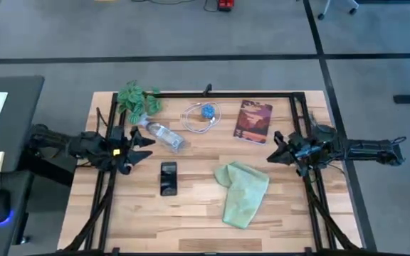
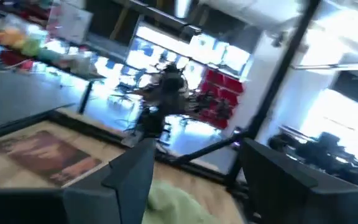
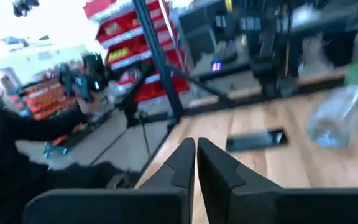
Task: Apply microfiber cloth
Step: Return to Home Position
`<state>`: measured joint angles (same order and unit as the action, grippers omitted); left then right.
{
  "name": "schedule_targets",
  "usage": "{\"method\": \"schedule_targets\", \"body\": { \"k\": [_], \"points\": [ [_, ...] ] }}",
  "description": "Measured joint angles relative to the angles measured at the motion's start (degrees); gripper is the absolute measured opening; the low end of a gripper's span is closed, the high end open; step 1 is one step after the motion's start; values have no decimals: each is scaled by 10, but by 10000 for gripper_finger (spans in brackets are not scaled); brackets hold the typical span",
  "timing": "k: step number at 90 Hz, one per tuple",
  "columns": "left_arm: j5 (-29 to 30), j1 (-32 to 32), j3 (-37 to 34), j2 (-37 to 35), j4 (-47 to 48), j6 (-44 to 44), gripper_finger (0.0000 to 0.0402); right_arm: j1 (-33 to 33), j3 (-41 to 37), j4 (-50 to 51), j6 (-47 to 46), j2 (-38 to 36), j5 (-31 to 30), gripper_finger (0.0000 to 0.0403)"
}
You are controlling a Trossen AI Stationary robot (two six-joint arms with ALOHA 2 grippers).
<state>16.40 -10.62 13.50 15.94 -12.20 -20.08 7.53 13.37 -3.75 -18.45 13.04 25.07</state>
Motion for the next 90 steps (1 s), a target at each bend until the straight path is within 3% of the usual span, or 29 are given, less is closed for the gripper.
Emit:
{"method": "schedule_targets", "body": {
  "k": [21, 32, 46, 66, 70, 90],
  "points": [
    [-12, 17, -2, -158, 153, 17, 214, 63, 0, 131, -13, -121, 5, 0],
    [-16, 17, 6, -153, 196, 29, 214, 78, -1, 144, -20, -128, 17, 0],
    [-19, 17, -21, -147, 188, 32, 214, 90, -27, 120, -16, -129, 10, 0],
    [-54, 17, -123, -157, 60, 38, 214, 99, -128, -24, -49, -129, 6, 0],
    [-61, 17, -128, -157, 42, 44, 214, 100, -129, -15, -54, -128, 2, 0],
    [-54, 18, -127, -158, 79, 100, 214, 100, -129, -3, -37, -115, -64, 0]
  ]
}}
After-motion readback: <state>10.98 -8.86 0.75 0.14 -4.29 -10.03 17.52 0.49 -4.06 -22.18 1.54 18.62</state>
